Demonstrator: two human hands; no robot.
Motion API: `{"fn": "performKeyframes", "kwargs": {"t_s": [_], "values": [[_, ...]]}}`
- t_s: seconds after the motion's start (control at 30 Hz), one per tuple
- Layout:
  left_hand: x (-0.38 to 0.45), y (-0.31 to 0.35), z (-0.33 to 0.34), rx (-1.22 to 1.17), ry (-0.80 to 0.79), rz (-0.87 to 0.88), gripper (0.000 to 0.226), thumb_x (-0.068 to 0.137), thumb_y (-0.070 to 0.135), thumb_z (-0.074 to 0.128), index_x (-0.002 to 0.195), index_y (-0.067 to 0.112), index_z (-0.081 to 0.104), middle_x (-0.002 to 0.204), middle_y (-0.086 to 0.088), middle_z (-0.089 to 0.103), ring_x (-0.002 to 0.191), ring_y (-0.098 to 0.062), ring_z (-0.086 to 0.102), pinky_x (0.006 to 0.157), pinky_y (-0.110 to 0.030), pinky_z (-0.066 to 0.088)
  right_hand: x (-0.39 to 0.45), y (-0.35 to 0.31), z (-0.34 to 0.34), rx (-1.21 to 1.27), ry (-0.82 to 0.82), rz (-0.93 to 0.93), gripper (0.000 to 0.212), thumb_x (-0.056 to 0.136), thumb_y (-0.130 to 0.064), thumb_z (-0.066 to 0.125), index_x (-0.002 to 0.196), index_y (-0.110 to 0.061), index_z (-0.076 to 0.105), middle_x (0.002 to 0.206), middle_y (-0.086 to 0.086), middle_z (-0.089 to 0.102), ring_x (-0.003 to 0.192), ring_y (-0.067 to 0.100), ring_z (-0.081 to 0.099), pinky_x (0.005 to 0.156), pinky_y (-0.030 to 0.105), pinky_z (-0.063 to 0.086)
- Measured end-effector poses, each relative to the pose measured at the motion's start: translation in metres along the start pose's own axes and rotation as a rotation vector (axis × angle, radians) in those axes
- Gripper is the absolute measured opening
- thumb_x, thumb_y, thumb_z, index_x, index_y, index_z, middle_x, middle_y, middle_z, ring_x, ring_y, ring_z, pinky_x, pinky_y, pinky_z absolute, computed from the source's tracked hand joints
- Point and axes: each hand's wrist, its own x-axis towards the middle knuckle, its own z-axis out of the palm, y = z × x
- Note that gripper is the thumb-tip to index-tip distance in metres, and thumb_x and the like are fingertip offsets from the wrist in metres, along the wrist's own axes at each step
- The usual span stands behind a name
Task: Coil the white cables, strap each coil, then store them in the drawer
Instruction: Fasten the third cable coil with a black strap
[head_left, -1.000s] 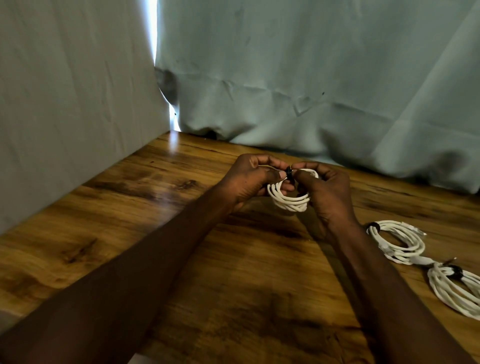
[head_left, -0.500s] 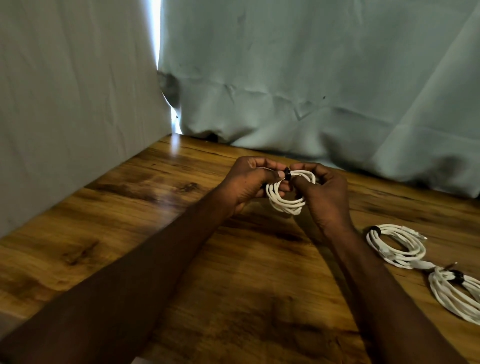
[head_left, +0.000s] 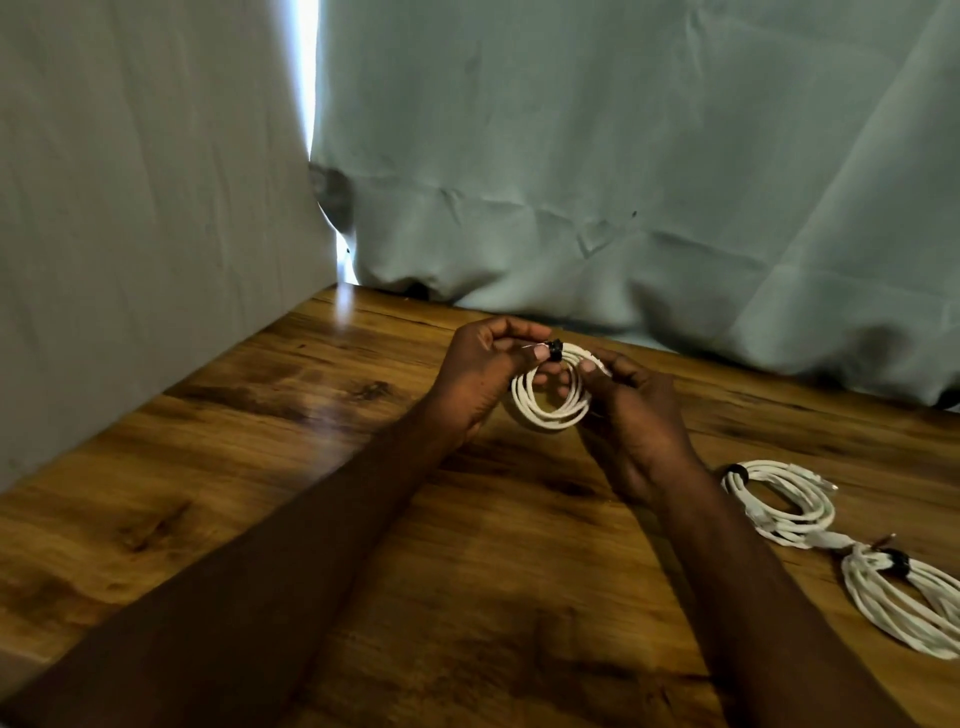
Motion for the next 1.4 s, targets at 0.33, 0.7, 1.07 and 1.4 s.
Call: {"fn": "performKeyframes", "kwargs": {"t_s": [0.33,0.7,1.07,1.4], "values": [[0.003,-0.015,0.003,0.158,0.084,-0.041,0.034,0.081,0.011,0.084,0.108,0.006,0.064,0.107,-0.016,0.074,0.098,-0.036,0.074,0.079,-0.051,0.062,0.0,-0.01,-0.014,0.309,-0.007,0.221,0.043,0.09,0.015,0.056,0.126,-0.004,0.067,0.091,0.01,0.078,0.077,0.016,0.077,0.075,0.035,0.065],[0.007,-0.008,-0.005,-0.247,0.048,-0.303,0.013,0.094,0.011,0.069,0.107,0.01,0.073,0.091,-0.008,0.077,0.073,-0.021,0.075,0.072,-0.04,0.064,-0.001,-0.006,-0.009,0.593,-0.149,0.25,0.031,0.08,0.001,0.066,0.109,-0.007,0.076,0.097,0.009,0.076,0.082,0.014,0.076,0.079,0.036,0.065],[0.006,-0.004,-0.006,-0.333,-0.001,-0.297,0.02,0.097,0.016,0.066,0.113,0.007,0.07,0.1,-0.014,0.075,0.082,-0.025,0.074,0.082,-0.044,0.062,0.0,-0.005,-0.011,0.467,-0.186,0.195,0.02,0.091,-0.007,0.064,0.106,-0.01,0.077,0.092,0.008,0.076,0.082,0.016,0.075,0.09,0.041,0.061],[0.006,-0.01,0.007,-0.559,0.065,-0.286,0.017,0.1,-0.004,0.05,0.09,0.001,0.063,0.066,-0.008,0.062,0.051,-0.013,0.062,0.055,-0.026,0.057,0.002,0.01,-0.002,0.076,-0.172,-0.046,0.06,0.08,0.024,0.065,0.133,-0.005,0.062,0.116,0.033,0.07,0.114,0.051,0.067,0.102,0.061,0.052]]}}
